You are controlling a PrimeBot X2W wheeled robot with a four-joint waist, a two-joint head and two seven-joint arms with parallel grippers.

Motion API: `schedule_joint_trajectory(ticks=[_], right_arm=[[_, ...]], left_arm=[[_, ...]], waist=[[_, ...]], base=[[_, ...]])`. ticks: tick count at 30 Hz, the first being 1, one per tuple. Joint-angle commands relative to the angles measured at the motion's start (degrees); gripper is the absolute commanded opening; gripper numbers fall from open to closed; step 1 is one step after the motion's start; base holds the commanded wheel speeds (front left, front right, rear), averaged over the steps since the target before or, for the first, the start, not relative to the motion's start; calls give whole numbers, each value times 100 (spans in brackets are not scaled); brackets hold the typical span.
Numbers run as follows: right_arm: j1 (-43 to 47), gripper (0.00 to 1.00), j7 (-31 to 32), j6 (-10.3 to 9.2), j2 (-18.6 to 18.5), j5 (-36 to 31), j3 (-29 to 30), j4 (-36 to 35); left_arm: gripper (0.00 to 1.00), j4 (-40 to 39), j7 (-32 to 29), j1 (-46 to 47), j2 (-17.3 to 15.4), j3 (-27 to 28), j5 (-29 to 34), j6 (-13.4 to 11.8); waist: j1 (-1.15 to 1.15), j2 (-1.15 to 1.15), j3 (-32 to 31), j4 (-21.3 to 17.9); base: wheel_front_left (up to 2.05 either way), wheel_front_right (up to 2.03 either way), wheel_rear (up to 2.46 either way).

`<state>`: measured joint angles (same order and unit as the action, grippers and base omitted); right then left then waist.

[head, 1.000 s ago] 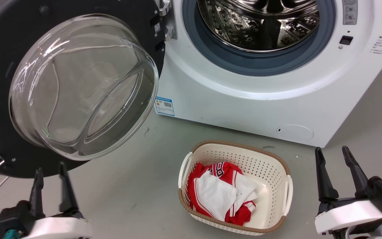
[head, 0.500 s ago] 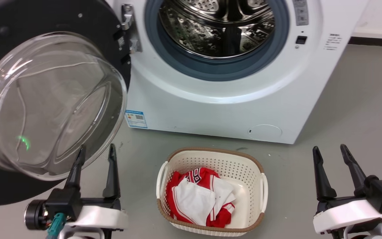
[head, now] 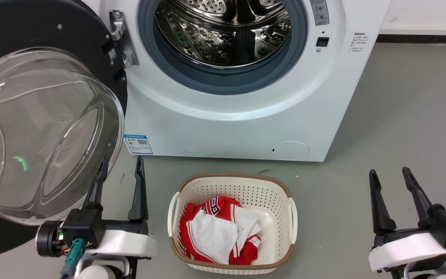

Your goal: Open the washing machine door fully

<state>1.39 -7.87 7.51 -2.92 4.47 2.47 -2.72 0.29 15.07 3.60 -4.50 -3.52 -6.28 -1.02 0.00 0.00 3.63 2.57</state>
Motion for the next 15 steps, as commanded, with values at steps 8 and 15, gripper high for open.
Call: schedule_joint_trajectory(ticks=[8, 15], right_arm=[[-40, 100, -61, -4, 9, 111, -72, 136], [-65, 100, -75, -4, 9, 139, -105, 191]], left_arm=[[100, 98, 13, -58, 48, 49, 21, 31], [100, 150, 13, -83, 64, 100, 10, 65]], waist=[[0, 0, -3, -53], [0, 0, -40, -85]], base=[[0, 0, 0], [0, 0, 0]])
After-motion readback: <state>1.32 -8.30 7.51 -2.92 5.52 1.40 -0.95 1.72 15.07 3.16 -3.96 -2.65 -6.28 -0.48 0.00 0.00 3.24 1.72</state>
